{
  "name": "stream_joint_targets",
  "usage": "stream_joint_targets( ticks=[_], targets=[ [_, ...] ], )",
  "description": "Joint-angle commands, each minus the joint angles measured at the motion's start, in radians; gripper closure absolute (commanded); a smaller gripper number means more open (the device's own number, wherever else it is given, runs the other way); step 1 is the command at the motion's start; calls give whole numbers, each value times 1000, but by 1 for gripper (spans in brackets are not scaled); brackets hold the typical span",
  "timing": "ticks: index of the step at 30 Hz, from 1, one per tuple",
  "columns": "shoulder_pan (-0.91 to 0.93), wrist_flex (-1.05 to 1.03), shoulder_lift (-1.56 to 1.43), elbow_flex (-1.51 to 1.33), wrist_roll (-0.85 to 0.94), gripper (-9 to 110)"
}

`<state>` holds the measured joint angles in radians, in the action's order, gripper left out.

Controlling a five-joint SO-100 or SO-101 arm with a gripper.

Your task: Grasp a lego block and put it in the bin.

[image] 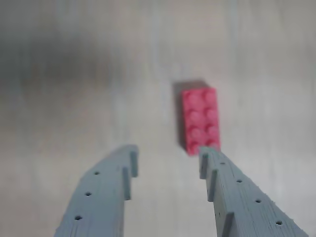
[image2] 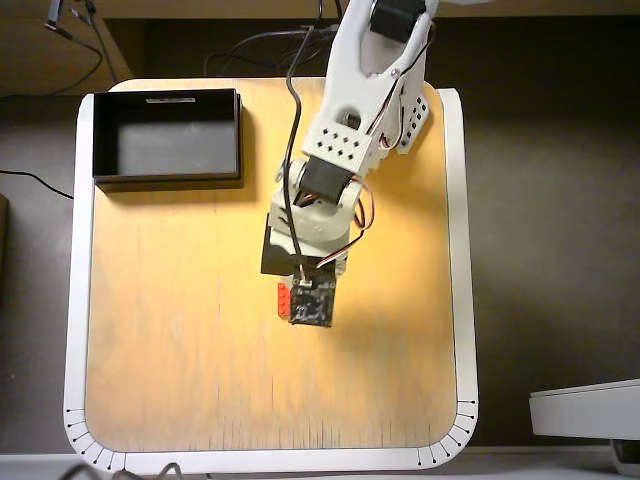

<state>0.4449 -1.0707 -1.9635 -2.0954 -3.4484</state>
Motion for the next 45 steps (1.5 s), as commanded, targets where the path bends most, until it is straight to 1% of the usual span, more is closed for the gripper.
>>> stream_joint_targets(
  ticks=[1, 4, 8, 11, 26, 33, 45],
  targets=[
    [37, 64, 54, 140, -31, 86],
    [58, 80, 77, 140, -44, 79],
    [78, 81, 77, 149, -48, 79],
    [83, 123, 86, 149, -43, 77],
    [123, 204, 235, 149, -72, 77],
    [126, 318, 310, 149, -75, 77],
    [130, 324, 383, 149, -86, 77]
  ],
)
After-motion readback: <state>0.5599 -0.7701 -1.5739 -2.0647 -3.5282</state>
